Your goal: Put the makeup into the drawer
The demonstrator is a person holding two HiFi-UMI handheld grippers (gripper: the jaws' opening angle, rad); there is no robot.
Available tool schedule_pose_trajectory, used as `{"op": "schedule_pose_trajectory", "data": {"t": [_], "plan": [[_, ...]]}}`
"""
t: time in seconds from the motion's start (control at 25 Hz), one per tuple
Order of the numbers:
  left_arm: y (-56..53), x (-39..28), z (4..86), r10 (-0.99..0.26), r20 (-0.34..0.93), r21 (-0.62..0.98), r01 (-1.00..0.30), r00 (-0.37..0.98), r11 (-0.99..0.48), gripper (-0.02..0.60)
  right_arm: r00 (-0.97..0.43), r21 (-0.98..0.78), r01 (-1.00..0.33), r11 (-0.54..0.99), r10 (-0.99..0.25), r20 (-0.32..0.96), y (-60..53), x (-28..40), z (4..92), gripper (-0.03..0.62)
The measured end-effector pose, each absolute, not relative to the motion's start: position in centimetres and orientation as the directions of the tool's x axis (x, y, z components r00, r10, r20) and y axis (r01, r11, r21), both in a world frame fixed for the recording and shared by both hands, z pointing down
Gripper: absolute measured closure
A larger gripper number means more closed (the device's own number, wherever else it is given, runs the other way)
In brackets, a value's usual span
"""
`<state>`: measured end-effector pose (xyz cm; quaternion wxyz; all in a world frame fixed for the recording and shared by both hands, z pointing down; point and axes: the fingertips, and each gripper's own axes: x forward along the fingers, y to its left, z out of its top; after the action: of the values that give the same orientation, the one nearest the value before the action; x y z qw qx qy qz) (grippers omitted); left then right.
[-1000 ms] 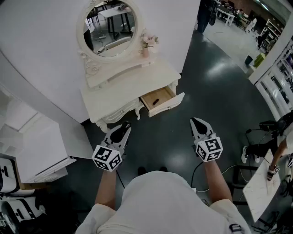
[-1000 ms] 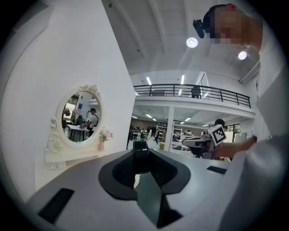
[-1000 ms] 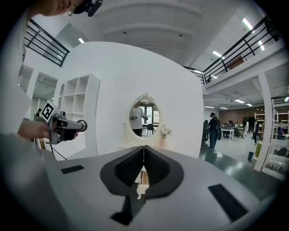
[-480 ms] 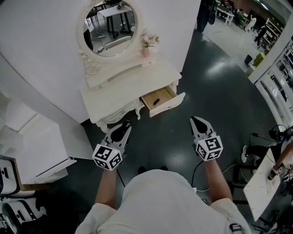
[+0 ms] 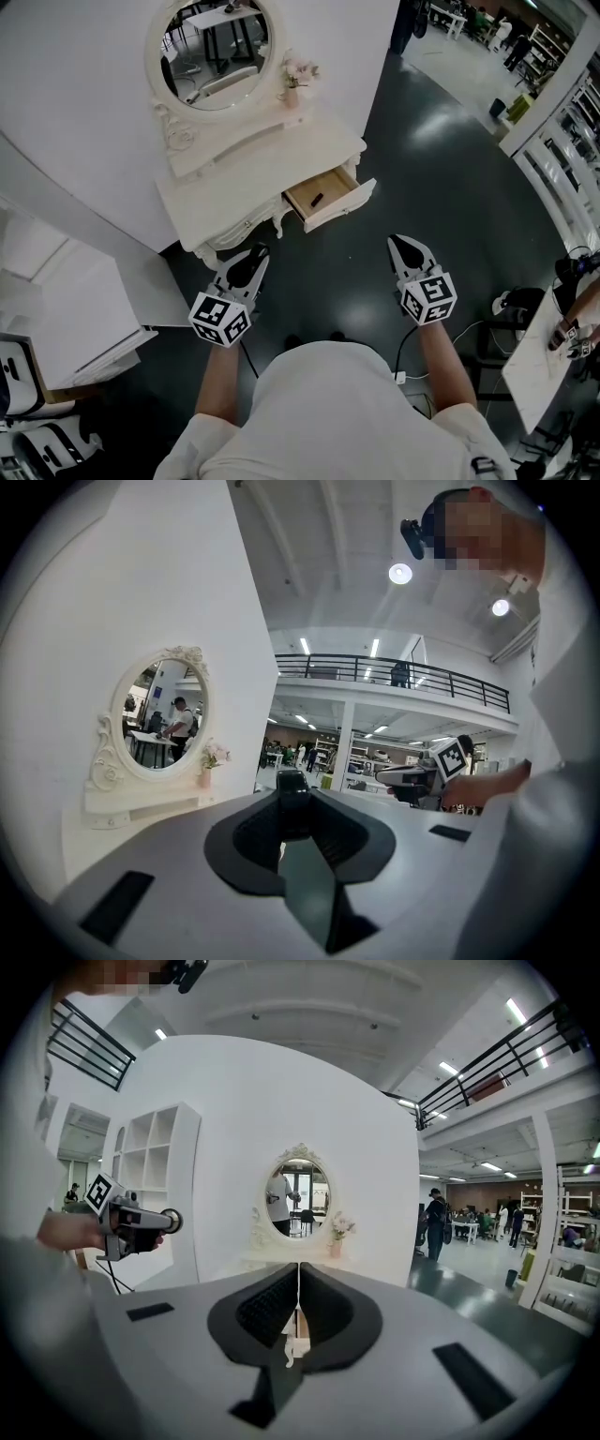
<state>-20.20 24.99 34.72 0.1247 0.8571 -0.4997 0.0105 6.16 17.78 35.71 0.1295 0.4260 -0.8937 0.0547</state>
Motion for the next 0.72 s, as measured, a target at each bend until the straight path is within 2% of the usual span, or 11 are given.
{"op": "schedule_pose_trajectory", "data": {"t": [0.72], "plan": [[25.3,-24.1,36.5,-0.827,0.153,0.234,-0.833,0.540,-0.501,0.505,-0.541,0.007,-0.823,0.567,-0.789,0.291,19.5,3.5,36.6,0.565]]}}
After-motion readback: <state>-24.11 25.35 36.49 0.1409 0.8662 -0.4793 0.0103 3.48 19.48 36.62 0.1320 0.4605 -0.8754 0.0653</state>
